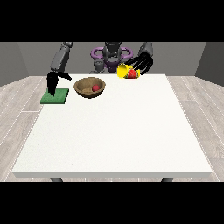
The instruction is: Pick the cup and pour the ball into the bowl, then pick the bowl and place it on the pad
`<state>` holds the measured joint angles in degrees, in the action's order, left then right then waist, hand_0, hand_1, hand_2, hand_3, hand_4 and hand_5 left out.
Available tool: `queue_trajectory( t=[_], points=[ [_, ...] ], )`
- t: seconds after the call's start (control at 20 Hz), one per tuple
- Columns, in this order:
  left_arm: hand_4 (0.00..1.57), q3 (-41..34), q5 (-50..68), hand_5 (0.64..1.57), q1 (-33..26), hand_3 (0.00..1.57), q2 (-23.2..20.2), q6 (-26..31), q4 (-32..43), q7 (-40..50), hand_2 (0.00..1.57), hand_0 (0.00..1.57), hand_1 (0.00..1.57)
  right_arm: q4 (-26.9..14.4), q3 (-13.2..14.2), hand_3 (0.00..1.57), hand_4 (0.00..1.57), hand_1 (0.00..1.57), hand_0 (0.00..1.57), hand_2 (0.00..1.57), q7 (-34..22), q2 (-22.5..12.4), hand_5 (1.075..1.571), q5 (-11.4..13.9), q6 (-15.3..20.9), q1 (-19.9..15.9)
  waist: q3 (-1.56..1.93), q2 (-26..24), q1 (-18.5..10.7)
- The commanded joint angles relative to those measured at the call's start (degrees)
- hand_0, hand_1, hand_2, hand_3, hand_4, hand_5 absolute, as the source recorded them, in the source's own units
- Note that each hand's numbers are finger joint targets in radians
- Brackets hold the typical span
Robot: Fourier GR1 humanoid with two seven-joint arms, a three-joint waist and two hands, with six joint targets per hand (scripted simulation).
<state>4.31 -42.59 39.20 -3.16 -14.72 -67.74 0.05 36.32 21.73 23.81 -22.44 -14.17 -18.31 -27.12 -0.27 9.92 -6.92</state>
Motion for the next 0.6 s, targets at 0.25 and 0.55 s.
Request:
queue_trajectory(
  t=[0.25, 0.55],
  points=[
    [0.0, -11.33, 22.45, 1.531, -4.28, 0.0, 2.89, 2.44, 5.12, -14.41, 0.0, 0.0, 0.0, 5.92, -5.44, 0.0, 0.33, 0.0, 0.0, 0.0, -0.95, 8.14, 1.559, 2.05, 2.41, 0.32, 0.13, 3.81, 6.35],
    [0.0, -10.39, 23.6, 1.527, -7.99, 0.0, 2.42, 4.56, 8.47, -13.61, 0.0, 0.0, 0.0, 6.16, -8.35, 0.0, 0.0, 0.0, 0.0, 0.0, -6.69, 8.95, 1.545, 3.19, 2.83, 2.94, 0.26, -5.03, 7.93]
  ],
)
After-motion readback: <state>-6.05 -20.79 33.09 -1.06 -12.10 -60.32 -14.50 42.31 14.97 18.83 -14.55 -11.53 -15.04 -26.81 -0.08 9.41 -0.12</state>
